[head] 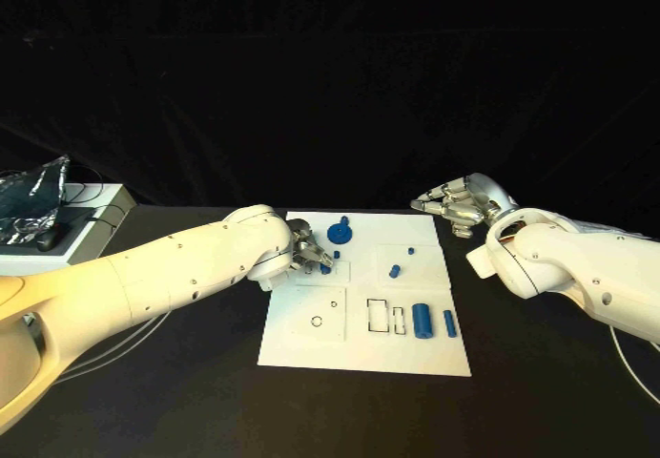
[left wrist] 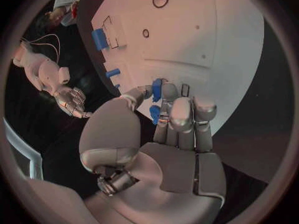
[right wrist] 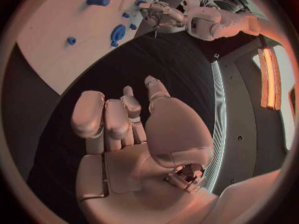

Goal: Assemble the parts on the task board

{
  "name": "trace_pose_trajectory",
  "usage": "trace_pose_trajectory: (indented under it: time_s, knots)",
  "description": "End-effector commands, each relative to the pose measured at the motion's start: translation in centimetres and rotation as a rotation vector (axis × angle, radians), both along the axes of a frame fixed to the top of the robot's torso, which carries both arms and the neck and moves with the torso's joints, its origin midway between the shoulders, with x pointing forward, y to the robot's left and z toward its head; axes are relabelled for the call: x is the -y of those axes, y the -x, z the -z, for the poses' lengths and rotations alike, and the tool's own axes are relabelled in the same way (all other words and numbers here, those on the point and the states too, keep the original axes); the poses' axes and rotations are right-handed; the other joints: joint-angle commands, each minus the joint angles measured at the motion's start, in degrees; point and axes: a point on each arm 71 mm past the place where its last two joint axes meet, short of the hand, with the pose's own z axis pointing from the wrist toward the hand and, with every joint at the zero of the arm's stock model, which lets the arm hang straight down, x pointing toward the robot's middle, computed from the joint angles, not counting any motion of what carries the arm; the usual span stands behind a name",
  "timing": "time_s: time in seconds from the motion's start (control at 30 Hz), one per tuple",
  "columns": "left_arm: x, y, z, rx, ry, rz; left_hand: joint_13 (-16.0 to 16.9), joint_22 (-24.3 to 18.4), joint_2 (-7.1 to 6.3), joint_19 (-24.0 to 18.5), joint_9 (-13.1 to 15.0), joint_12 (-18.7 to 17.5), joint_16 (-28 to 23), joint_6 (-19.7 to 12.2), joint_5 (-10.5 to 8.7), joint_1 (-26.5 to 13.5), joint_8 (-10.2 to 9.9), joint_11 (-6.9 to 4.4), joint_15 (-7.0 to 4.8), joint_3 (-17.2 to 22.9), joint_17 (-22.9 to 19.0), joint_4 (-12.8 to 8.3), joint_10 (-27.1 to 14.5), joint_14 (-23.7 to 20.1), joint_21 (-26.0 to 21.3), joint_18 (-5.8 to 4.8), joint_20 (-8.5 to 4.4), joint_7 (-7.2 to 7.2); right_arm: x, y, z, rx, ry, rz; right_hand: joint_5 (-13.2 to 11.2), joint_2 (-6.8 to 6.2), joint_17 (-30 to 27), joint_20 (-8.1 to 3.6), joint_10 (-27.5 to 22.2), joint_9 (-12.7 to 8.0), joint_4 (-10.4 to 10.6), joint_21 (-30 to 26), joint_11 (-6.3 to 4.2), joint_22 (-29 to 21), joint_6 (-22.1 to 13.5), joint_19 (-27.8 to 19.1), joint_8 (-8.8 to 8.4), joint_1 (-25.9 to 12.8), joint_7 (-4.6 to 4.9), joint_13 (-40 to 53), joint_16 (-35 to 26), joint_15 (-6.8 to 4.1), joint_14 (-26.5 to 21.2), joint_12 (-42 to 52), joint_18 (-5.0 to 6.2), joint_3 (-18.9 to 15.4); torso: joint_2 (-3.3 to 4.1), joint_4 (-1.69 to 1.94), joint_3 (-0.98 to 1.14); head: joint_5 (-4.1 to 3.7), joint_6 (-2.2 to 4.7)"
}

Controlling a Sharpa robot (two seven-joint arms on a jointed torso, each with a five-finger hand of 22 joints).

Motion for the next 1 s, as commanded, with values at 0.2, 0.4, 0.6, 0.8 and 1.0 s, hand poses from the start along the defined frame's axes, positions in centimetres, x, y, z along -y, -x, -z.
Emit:
trace_pose_trajectory:
  time_s: [0.2,0.4,0.6,0.8,1.0]
  knots:
    - [-0.04,0.04,-0.01,0.011,-0.025,0.013,0.1,0.3,0.17,0.4,0.6,-0.4,-0.1,1.7,0.22,0.6,-0.2,-1.19,0.17,8.6,0.0,-8.4,1.3,0.4,0.1,-0.31,0.19,-1.31,-0.11,0.05,-0.08,0.008,0.003,-0.017,0.1,0.31,-0.1,-0.38,-0.3,0.0,0.1,-0.3,0.04,7.8,-0.3,3.9,-0.37,-0.3,0.07,0.0,0.1,-0.05,-0.1,-0.3,0.32,-0.3,-0.01,0.05,-0.02,0.12,-0.02]
    - [-0.07,0.01,-0.01,0.018,-0.034,0.011,0.1,0.3,0.17,0.4,0.7,-0.4,-0.1,1.7,0.19,0.6,-0.2,-1.18,0.18,8.6,0.0,-8.3,1.3,0.4,0.0,-0.29,0.2,-1.3,-0.11,0.05,-0.08,0.008,0.003,-0.017,0.1,0.31,-0.1,-0.38,-0.3,0.0,0.1,-0.3,0.04,7.8,-0.3,3.9,-0.37,-0.3,0.07,0.0,0.1,-0.05,-0.1,-0.3,0.32,-0.3,0.0,0.0,-0.05,0.19,-0.01]
    - [-0.04,0.03,0.04,0.014,-0.041,0.015,0.2,0.4,0.26,0.4,0.8,-0.4,-0.1,1.7,0.11,0.7,-0.3,-1.16,0.19,8.6,0.0,-8.2,1.3,0.4,0.0,-0.27,0.25,-1.27,-0.1,0.06,-0.08,0.008,0.003,-0.017,0.1,0.31,-0.1,-0.38,-0.3,0.0,0.1,-0.3,0.04,7.8,-0.3,3.9,-0.37,-0.3,0.07,0.0,0.1,-0.05,-0.1,-0.3,0.32,-0.3,0.01,0.01,-0.04,0.18,-0.11]
    - [-0.04,0.04,0.26,0.009,-0.051,0.017,0.2,0.4,0.26,0.4,0.8,-0.4,-0.1,1.7,0.11,0.7,-0.3,-1.16,0.19,8.6,0.0,-8.2,1.3,0.4,0.0,-0.27,0.25,-1.27,-0.07,0.07,-0.08,0.007,0.003,-0.017,0.1,0.31,-0.1,-0.38,-0.3,0.0,0.1,-0.3,0.04,7.8,-0.3,3.9,-0.37,-0.3,0.07,0.0,0.1,-0.05,-0.1,-0.3,0.32,-0.3,0.03,0.0,-0.01,0.13,-0.25]
    - [-0.15,0.08,0.45,0.008,-0.061,0.017,0.3,0.7,0.27,0.5,1.1,-0.4,-0.1,1.7,0.1,0.8,-0.4,-1.14,0.22,8.6,-0.1,-8.1,1.2,0.4,-0.2,-0.22,0.34,-1.25,-0.04,0.07,-0.07,0.006,0.003,-0.017,0.1,0.31,-0.1,-0.38,-0.3,0.0,0.1,-0.3,0.04,7.8,-0.3,3.9,-0.37,-0.3,0.07,0.0,0.1,-0.05,-0.1,-0.3,0.32,-0.3,0.05,-0.01,-0.02,0.08,-0.35]
